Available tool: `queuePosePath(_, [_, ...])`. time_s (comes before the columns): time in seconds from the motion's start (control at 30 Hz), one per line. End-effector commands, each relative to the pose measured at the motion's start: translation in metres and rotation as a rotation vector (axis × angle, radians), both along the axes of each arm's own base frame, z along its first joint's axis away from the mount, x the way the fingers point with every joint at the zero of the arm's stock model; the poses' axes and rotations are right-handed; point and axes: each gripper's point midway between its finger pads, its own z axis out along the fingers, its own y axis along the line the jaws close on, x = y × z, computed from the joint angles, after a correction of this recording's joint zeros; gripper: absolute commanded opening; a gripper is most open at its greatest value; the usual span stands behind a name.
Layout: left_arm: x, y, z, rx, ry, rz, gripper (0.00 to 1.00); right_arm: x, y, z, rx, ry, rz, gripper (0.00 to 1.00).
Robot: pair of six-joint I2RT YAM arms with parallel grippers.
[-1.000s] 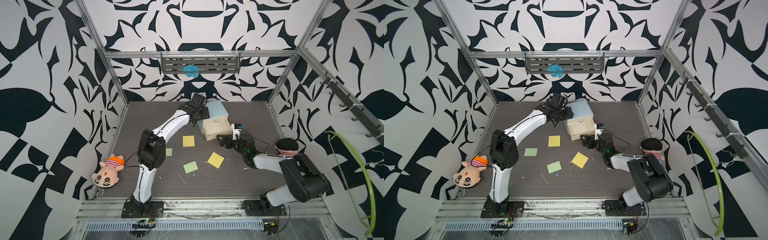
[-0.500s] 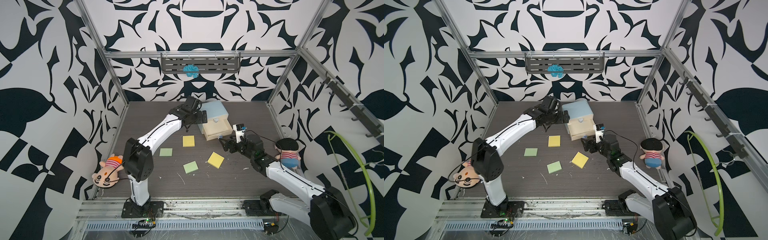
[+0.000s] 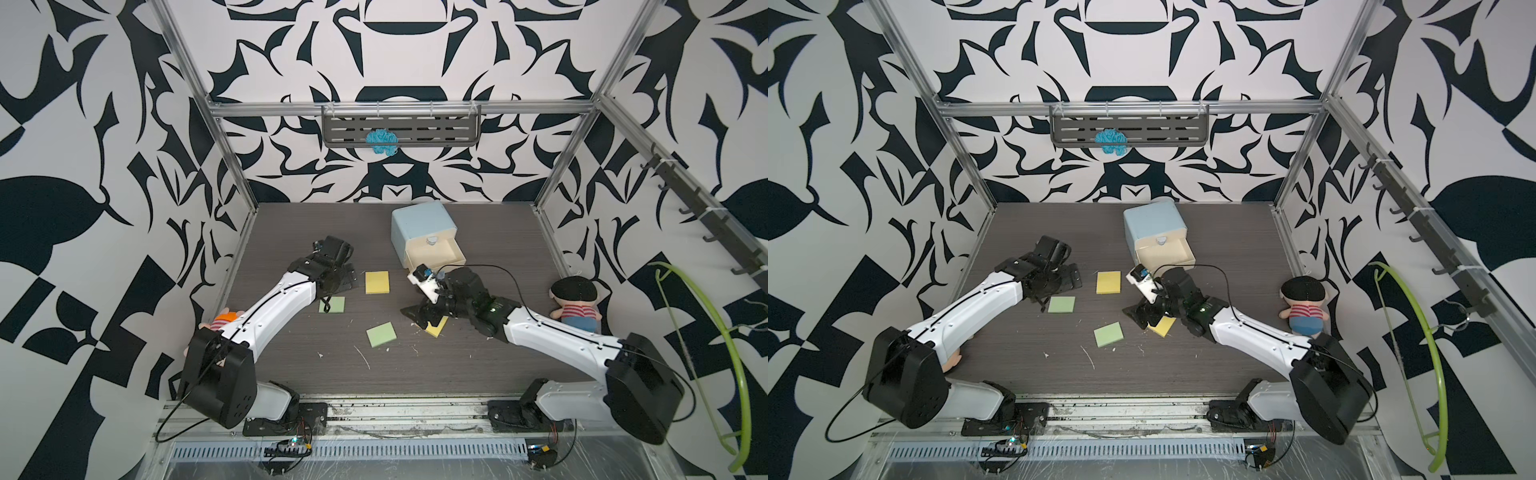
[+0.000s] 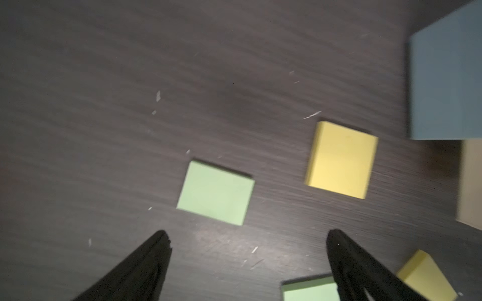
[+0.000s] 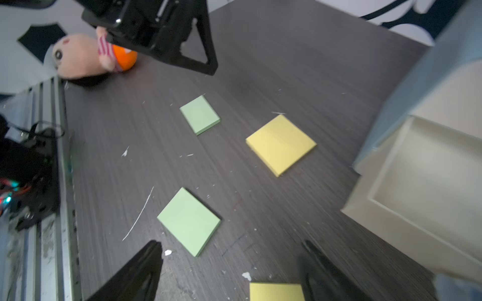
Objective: Please put the sticky notes in the drawer by color
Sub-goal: Open the drawer in the storage box, then pick up the sticky notes from the center of the board.
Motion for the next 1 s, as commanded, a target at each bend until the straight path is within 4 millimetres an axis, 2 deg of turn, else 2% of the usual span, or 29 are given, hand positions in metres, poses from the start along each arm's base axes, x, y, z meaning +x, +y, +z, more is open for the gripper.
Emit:
queuePosePath(0.0, [-0.022,0.025,-0.003,-0.035,0.046,0.165,0.99,-0.018,0.022,0.004,-0.057,-0.058,0.185,0.86])
queuePosePath(0.13, [-0.032,0.034,-0.015,-0.095,0.032,0.346,1.00,-0.015,0.039,-0.007,-0.100,-0.054,0.240,0.86])
queuePosePath(0.17, [-0.032,0.030,-0.011,-0.154,0.004,0.388,0.99,-0.013,0.041,-0.008,-0.105,-0.053,0.241,0.86])
queuePosePath(0.33, [-0.020,0.010,-0.035,-0.304,0.042,0.579,1.00,-0.009,0.045,-0.011,-0.100,-0.051,0.233,0.86])
queuePosePath(0.53, [0.005,-0.006,-0.051,-0.228,0.102,0.617,1.00,-0.010,0.034,-0.018,-0.116,-0.060,0.196,0.86])
queuePosePath(0.73, [-0.009,-0.009,-0.084,-0.200,0.211,0.725,0.99,-0.009,0.019,-0.024,-0.151,-0.099,0.157,0.87])
queuePosePath(0.97, [-0.014,0.004,-0.086,-0.123,0.186,0.742,0.99,-0.007,0.017,-0.030,-0.174,-0.103,0.158,0.87])
